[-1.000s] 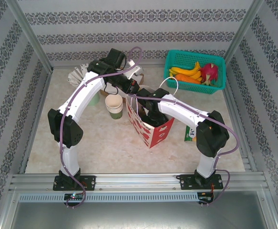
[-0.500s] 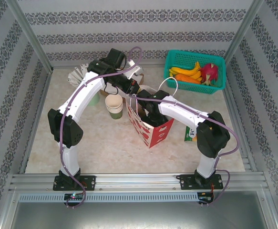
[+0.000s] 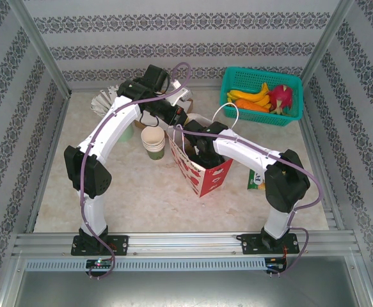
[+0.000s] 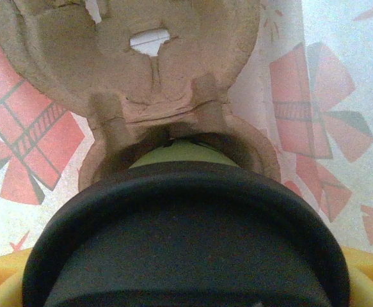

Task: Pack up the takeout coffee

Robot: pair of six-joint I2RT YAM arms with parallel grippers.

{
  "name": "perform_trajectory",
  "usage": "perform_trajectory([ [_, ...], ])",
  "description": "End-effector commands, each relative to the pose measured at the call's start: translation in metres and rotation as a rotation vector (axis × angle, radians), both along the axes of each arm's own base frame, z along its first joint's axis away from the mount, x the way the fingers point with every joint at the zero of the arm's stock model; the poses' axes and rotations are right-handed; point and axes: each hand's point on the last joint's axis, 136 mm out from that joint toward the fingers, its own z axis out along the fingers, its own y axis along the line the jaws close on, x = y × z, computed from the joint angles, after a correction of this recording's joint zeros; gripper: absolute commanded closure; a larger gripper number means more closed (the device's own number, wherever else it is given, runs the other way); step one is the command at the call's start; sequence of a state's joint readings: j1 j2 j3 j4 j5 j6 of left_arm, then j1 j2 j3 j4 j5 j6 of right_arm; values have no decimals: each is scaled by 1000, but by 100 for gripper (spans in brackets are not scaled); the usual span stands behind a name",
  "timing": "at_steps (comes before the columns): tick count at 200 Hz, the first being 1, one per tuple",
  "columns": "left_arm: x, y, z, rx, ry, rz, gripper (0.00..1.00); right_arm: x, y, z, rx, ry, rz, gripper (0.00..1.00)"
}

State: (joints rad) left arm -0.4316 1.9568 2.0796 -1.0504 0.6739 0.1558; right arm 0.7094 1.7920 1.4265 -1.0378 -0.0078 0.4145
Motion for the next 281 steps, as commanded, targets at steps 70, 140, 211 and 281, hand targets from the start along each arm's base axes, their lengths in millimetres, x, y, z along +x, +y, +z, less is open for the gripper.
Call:
perform_trajectory([
  [70,-1,-1,14,-37,-27,-8,100,0,-11,-56,-101,47,-14,31],
  [140,-1,-2,16,-41,-32,-9,100,-14,-26,-75,-194,131,-8,31],
  [211,-4,0,11,-21,-17,-12,100,-22,-28,-92,-225,180,9,32],
  [281,-2,-1,14,-35,-24,-10,100,-23,-26,-92,-228,183,14,31],
])
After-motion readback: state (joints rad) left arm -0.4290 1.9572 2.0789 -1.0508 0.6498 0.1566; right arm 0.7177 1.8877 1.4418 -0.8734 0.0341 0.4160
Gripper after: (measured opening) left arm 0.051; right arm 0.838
